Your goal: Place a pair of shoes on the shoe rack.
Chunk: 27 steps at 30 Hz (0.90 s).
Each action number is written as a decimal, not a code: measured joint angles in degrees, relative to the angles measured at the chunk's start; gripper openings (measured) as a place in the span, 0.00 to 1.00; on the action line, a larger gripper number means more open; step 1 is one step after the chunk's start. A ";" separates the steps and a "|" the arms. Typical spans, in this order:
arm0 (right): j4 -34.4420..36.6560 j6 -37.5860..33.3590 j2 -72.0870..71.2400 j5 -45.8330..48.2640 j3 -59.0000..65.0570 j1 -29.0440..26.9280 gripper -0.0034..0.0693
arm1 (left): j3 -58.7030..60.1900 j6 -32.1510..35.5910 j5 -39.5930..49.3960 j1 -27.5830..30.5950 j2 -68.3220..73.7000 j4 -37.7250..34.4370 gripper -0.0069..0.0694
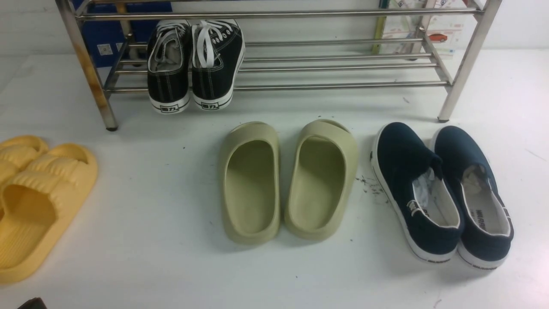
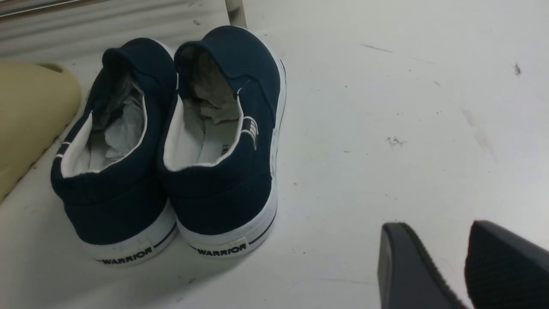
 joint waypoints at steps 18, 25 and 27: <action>0.00 0.00 0.00 0.00 0.00 0.00 0.39 | 0.00 1.66 0.00 0.00 0.00 0.18 0.07; 0.00 0.00 0.00 0.00 0.00 0.00 0.39 | 0.00 1.66 0.00 0.00 0.00 0.18 0.07; 0.00 0.00 0.00 0.00 0.00 0.00 0.39 | 0.00 1.66 0.00 0.00 0.00 0.18 0.07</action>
